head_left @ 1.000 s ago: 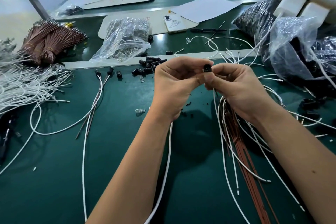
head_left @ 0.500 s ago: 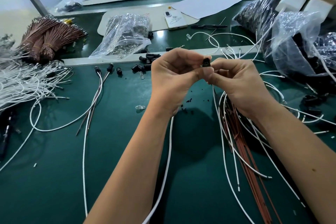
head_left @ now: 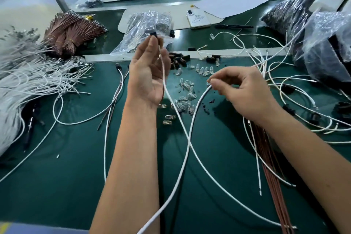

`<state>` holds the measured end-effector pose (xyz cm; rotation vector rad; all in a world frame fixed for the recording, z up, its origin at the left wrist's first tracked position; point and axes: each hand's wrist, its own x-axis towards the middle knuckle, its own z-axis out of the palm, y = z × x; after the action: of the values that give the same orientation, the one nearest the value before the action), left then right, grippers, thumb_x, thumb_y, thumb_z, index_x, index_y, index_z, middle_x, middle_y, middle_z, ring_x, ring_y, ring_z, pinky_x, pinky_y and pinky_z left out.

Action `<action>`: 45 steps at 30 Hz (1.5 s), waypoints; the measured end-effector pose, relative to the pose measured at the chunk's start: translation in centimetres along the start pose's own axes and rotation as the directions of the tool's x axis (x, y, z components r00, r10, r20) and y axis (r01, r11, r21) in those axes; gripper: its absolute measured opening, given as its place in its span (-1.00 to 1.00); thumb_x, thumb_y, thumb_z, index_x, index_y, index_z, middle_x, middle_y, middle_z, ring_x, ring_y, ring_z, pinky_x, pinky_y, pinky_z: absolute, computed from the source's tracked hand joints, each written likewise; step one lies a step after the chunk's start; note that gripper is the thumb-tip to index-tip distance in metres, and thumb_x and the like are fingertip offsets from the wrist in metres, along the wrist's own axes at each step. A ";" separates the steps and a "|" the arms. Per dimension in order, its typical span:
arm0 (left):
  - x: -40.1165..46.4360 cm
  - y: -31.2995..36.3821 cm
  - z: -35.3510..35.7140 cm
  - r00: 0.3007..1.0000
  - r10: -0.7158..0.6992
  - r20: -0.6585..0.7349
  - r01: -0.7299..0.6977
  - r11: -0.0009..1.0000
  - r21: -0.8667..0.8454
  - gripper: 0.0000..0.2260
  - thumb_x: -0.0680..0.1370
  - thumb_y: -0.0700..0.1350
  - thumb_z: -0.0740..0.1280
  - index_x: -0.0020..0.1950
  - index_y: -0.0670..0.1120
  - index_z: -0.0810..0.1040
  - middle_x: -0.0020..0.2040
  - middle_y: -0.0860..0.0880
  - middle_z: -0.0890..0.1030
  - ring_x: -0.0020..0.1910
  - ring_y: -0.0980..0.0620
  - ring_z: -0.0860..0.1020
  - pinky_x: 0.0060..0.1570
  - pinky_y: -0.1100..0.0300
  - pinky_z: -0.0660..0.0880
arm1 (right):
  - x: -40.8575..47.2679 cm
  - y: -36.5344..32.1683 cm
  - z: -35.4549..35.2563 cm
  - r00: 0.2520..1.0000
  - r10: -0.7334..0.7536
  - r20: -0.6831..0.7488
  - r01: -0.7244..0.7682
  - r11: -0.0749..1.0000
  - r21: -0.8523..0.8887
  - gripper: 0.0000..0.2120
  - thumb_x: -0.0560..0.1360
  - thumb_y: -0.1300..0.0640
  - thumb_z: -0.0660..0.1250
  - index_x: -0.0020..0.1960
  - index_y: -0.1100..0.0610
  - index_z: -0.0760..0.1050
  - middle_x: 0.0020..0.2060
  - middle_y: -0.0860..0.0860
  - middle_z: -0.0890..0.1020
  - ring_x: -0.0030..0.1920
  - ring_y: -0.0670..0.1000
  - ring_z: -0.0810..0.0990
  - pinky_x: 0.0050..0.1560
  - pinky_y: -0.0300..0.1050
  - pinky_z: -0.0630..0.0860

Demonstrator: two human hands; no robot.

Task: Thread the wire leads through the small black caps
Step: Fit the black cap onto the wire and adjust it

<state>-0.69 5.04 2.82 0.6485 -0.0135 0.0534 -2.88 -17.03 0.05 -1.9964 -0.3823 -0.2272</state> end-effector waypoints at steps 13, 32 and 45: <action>0.2 -1.0 0.5 0.998 -0.019 -0.054 0.027 0.988 0.150 -0.97 0.57 -0.25 0.38 -0.05 -0.15 0.59 -0.11 -0.12 0.65 -0.39 0.15 0.47 -0.43 0.41 0.44 | 1.8 -3.3 3.0 0.916 0.150 0.371 0.063 0.861 -0.505 -0.74 0.32 -0.07 0.68 -0.25 -0.01 0.62 -0.41 -0.12 0.58 -0.42 -0.21 0.51 -0.40 -0.43 0.34; -0.7 -5.3 2.0 0.942 -0.326 0.079 0.173 0.675 0.717 -0.86 0.52 -0.39 0.41 -0.01 -0.21 0.70 -0.19 -0.11 0.72 -0.26 0.06 0.68 -0.20 0.34 0.58 | -0.6 0.5 -2.9 0.978 0.188 -0.090 -0.136 0.901 0.411 -0.93 0.55 0.35 0.44 -0.02 0.24 0.69 -0.32 0.11 0.69 -0.36 0.01 0.62 -0.34 -0.23 0.59; -0.7 -5.7 2.1 0.948 -0.309 0.076 0.157 0.663 0.732 -0.87 0.50 -0.38 0.44 -0.01 -0.23 0.71 -0.15 -0.17 0.72 -0.21 -0.01 0.70 -0.14 0.30 0.59 | -0.7 1.1 -3.0 0.988 0.108 -0.107 -0.070 0.949 0.306 -0.94 0.56 0.34 0.44 -0.05 0.24 0.68 -0.33 0.11 0.69 -0.40 0.02 0.60 -0.44 -0.22 0.51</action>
<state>-1.05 -0.79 1.06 1.4521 -0.1028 -0.2772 -3.10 -20.29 0.17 -1.6840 -0.2314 -0.2192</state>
